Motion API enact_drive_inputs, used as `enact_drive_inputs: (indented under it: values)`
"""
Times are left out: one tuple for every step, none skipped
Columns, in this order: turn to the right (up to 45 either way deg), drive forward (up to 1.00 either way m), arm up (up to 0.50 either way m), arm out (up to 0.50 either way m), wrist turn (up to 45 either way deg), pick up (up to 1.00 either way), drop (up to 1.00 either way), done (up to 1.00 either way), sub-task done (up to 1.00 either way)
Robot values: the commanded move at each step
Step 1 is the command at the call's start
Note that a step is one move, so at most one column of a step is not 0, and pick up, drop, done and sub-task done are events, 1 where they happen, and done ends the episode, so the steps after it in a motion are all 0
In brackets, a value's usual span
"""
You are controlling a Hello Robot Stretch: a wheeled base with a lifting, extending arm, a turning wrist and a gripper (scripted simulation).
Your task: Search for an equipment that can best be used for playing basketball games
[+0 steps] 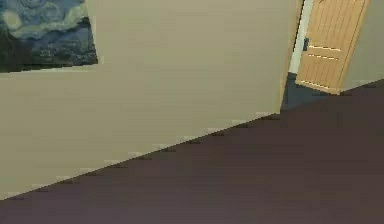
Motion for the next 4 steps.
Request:
enact_drive_inputs:
  values:
    - [33.0,0.00,0.00,0.00,0.0,0.00,0.00,0.00,0.00]
    - [0.0,1.00,0.00,0.00,0.0,0.00,0.00,0.00,0.00]
    - [0.0,1.00,0.00,0.00,0.0,0.00,0.00,0.00,0.00]
    - [3.0,0.00,0.00,0.00,0.0,0.00,0.00,0.00,0.00]
